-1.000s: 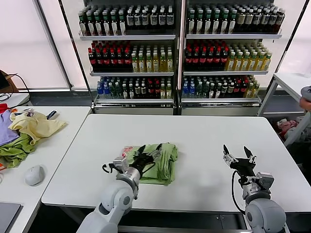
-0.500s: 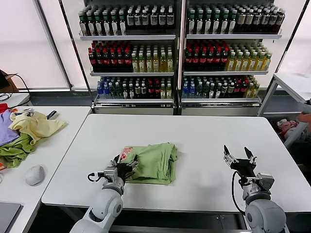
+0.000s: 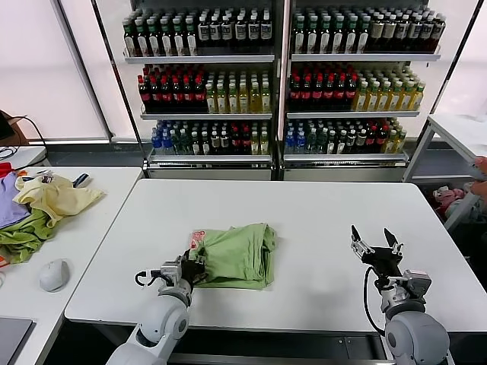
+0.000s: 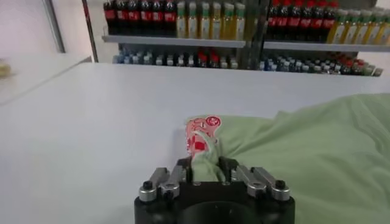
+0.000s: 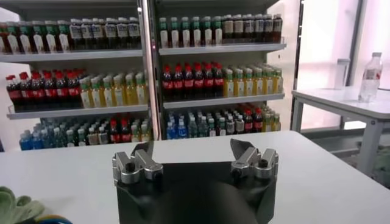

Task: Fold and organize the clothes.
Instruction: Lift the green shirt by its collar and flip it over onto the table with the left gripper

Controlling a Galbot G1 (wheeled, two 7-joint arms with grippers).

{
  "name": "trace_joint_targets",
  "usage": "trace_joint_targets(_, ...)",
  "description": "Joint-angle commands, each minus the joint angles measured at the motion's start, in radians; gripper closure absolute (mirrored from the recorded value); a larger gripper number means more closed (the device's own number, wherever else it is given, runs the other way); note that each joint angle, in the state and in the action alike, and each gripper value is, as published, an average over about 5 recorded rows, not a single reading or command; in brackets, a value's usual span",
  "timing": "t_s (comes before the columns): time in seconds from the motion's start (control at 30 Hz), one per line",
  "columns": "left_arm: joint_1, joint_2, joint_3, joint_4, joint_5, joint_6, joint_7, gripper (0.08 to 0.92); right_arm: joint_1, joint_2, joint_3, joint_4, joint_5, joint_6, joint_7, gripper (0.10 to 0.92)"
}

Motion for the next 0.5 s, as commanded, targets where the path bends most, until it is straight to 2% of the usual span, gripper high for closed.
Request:
trace_joint_targets(0.03, 0.002, 0.002, -0.062, -0.026, -0.353, 0.029, -0.001, 0.684, 0.001, -0.001, 0.001, 0.003, 0.002, -0.001, 0.001, 0.203)
trace_joint_targets(0.27, -0.008, 0.024, -0.182, -0.068, -0.556, -0.013, 0.004, 0.857, 0.005, -0.004, 0.004, 0.000, 0.007, 0.000, 0.001, 0.203)
trace_joint_targets(0.37, -0.017, 0.062, -0.251, -0.086, -0.610, -0.013, 0.004, 0.873, 0.008, -0.004, 0.004, -0.003, 0.009, 0.002, 0.001, 0.203)
trace_joint_targets(0.5, -0.026, 0.157, -0.349, -0.118, -0.655, 0.003, 0.002, 0.873, 0.012, -0.003, 0.003, -0.007, 0.011, 0.005, 0.000, 0.203)
